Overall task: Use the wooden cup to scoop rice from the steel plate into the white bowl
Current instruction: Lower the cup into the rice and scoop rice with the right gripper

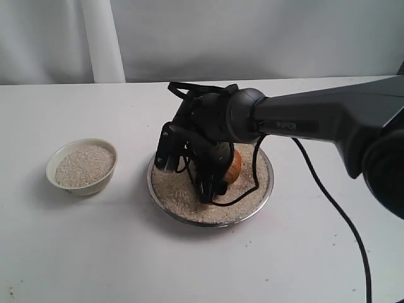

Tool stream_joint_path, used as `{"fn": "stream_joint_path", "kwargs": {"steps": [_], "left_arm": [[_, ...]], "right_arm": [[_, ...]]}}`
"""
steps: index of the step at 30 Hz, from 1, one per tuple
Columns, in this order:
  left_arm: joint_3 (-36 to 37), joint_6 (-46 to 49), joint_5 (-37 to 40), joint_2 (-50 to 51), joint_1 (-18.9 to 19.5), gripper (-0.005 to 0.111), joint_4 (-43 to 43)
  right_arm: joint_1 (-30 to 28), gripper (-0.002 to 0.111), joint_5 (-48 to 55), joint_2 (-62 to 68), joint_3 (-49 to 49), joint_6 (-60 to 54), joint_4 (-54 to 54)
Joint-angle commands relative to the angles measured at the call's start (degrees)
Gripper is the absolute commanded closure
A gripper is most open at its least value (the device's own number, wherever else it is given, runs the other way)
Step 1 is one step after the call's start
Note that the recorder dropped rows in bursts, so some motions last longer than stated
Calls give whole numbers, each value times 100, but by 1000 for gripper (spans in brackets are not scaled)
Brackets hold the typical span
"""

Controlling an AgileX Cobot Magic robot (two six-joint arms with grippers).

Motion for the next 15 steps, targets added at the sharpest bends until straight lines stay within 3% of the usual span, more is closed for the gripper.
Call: {"fn": "stream_joint_path", "kwargs": {"steps": [1, 9, 15], "left_arm": [[9, -22, -33, -14, -15, 107, 2], [9, -22, -33, -14, -15, 107, 2], [9, -22, -33, -14, -15, 107, 2]], "right_arm": [[-173, 108, -818, -26, 530, 170, 492], [-516, 108, -2635, -646, 1675, 457, 783], [-690, 108, -3051, -751, 1838, 497, 1086]]}}
